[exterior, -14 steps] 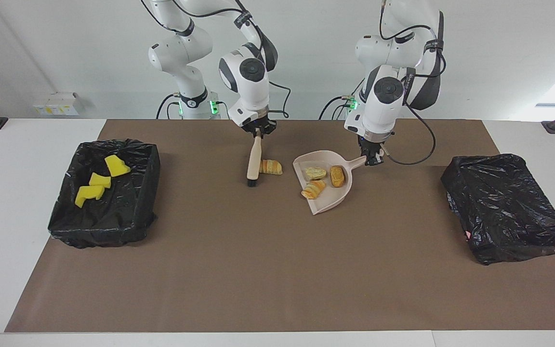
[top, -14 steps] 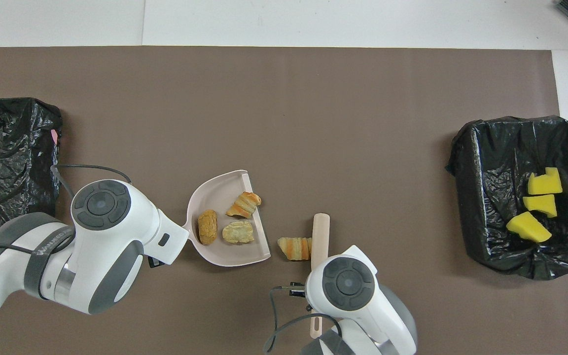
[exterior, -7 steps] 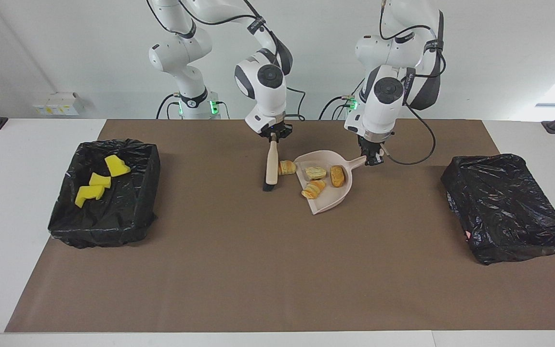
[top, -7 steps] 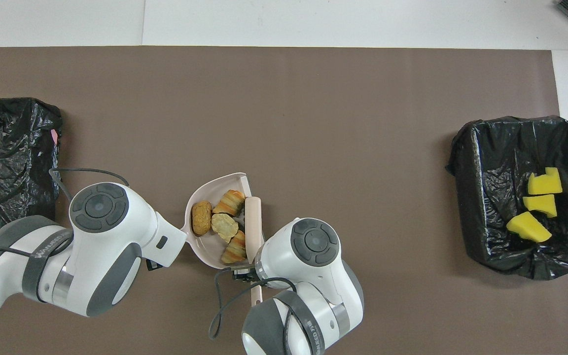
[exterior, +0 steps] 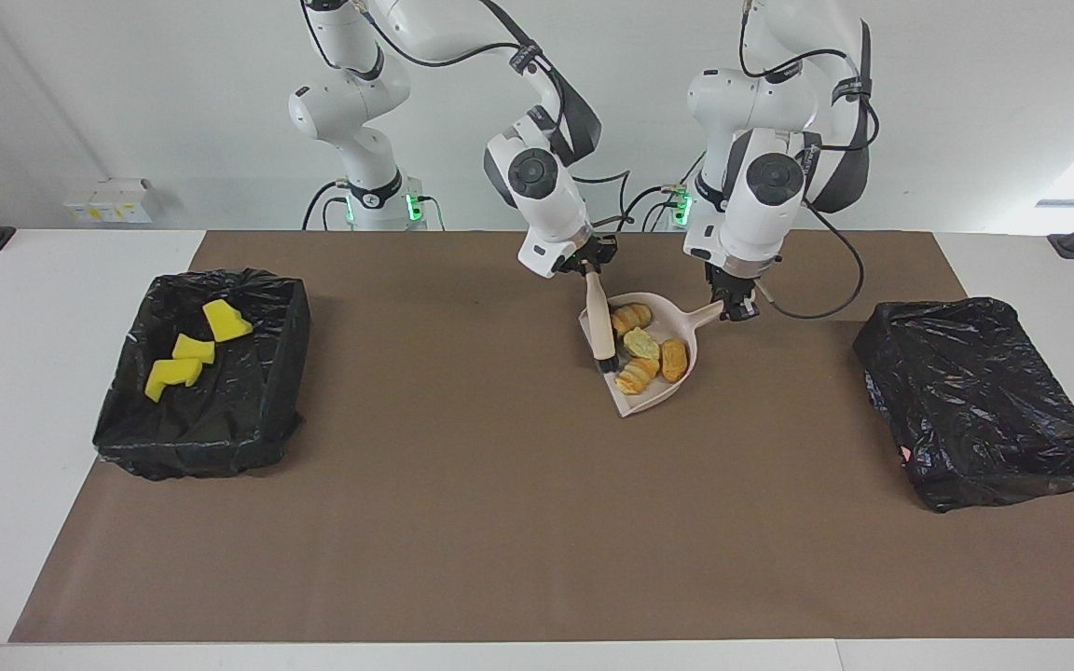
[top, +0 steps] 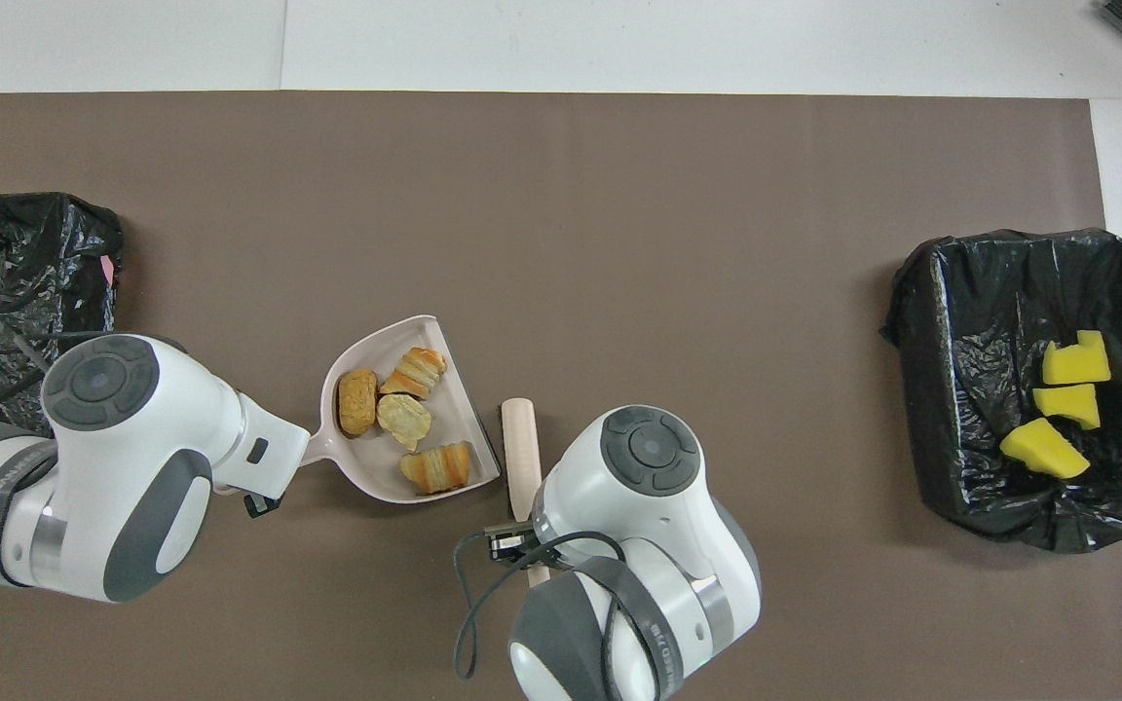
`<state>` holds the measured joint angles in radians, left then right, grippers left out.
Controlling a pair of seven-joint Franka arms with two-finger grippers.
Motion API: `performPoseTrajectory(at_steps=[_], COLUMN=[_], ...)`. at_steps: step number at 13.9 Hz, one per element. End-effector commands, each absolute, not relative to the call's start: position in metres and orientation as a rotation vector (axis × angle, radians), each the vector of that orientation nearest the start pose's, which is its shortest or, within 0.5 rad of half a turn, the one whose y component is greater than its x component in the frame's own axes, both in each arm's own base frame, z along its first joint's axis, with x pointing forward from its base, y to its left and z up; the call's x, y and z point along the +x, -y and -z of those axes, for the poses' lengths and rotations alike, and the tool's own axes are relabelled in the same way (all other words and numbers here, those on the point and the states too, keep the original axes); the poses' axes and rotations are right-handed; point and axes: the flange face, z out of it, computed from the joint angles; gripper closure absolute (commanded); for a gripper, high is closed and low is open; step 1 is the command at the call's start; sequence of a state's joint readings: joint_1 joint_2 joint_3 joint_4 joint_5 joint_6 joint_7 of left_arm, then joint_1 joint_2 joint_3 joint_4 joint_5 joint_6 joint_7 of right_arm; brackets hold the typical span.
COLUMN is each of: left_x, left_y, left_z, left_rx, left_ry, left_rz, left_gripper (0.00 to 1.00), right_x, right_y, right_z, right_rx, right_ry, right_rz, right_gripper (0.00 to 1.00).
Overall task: Sweep and dump trash in bin
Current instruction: 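Carry the dustpan with the left gripper to the nearer bin and tip it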
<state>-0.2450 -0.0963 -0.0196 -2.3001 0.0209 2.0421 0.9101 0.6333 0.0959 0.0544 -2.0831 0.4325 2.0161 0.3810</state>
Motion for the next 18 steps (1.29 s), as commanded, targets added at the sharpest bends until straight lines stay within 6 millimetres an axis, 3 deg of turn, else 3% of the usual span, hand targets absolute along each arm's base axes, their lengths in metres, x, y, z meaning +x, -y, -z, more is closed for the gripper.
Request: performPoseTrajectory(at_steps=[1,3,6,8,10,12,14,15,16,18], left_x=[0.47,0.479,0.496,0.509,0.528,0.547,0.555,0.555,0.553,0.548], left_y=[0.091,0.062,0.006,-0.04,-0.084,-0.135,-0.201,-0.228,-0.251,-0.285], left_z=[-0.391,-0.402,-0.435,-0.458,-0.482,-0.509,-0.531,-0.539,-0.544,-0.549], left_rx=[-2.741,-2.809,-2.914,-2.986,-3.023,-3.011,-3.003,-2.997,-2.981,-2.854], left_ry=[-1.679,-1.612,-1.477,-1.353,-1.258,-1.274,-1.265,-1.244,-1.205,-1.224], left_rz=[-0.179,-0.138,-0.077,-0.079,-0.045,-0.008,0.0,0.023,0.026,-0.114], left_gripper=[1.0,1.0,1.0,1.0,1.0,1.0,1.0,1.0,1.0,1.0], right_x=[0.408,0.401,0.364,0.323,0.297,0.283,0.282,0.284,0.287,0.306], right_y=[-0.321,-0.322,-0.348,-0.386,-0.419,-0.443,-0.449,-0.45,-0.452,-0.452], right_z=[-0.412,-0.421,-0.419,-0.396,-0.365,-0.334,-0.331,-0.333,-0.338,-0.363], right_rx=[-2.924,-2.979,-3.008,-3.033,-3.098,-3.109,-3.103,-3.108,-3.132,-3.167], right_ry=[0.172,0.153,0.136,0.101,0.07,0.011,-0.001,0.002,0.022,0.018], right_rz=[-0.446,-0.423,-0.347,-0.276,-0.222,-0.175,-0.167,-0.174,-0.19,-0.209], right_gripper=[1.0,1.0,1.0,1.0,1.0,1.0,1.0,0.79,0.01,0.0])
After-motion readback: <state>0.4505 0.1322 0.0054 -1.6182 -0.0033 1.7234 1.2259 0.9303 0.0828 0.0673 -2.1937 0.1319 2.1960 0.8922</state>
